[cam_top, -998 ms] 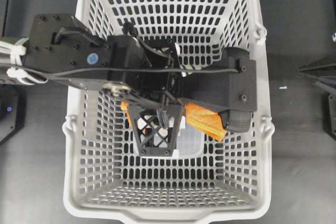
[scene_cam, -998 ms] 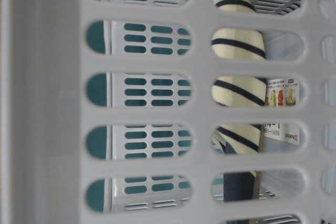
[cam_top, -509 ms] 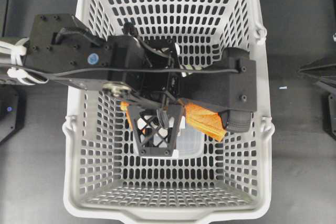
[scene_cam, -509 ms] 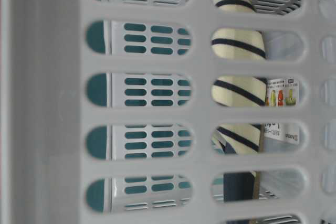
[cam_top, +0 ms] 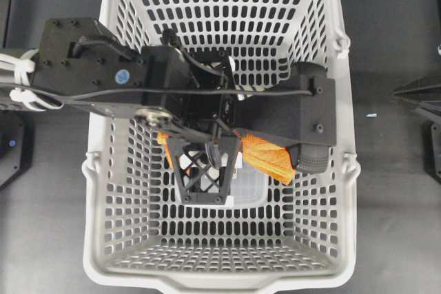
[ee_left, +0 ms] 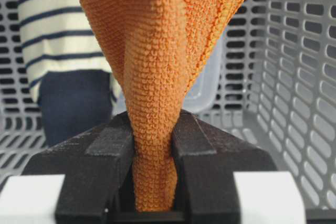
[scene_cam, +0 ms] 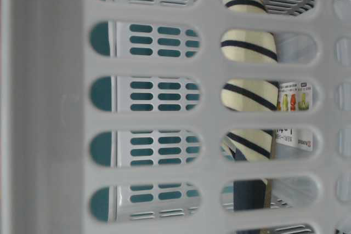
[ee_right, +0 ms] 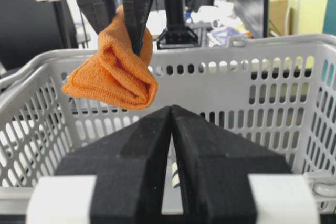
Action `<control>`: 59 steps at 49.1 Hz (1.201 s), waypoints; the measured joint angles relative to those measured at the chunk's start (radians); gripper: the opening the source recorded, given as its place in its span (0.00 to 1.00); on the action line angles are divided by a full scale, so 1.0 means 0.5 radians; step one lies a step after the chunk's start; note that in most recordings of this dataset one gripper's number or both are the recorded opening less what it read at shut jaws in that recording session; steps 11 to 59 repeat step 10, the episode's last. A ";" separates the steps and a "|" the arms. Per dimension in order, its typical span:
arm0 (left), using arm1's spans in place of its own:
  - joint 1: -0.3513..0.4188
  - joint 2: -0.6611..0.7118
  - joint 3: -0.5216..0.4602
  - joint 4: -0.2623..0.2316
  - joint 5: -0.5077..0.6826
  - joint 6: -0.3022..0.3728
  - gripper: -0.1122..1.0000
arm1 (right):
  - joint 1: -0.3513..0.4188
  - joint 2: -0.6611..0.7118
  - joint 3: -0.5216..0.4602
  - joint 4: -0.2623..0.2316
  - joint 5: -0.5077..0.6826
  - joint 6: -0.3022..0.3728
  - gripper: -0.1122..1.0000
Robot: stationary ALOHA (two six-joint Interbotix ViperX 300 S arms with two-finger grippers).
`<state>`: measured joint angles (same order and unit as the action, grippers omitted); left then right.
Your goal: Pick up the orange cloth from the shopping basket with the left arm.
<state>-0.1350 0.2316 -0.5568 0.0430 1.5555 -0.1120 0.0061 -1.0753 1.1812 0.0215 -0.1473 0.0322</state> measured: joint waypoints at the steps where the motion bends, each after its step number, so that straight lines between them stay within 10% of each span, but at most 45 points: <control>1: 0.003 0.000 0.000 0.000 -0.003 0.000 0.20 | 0.000 0.000 -0.003 0.000 0.000 0.000 0.10; 59: 0.018 0.003 0.000 0.000 0.000 -0.003 0.20 | 0.000 -0.003 -0.003 0.000 0.021 0.000 0.10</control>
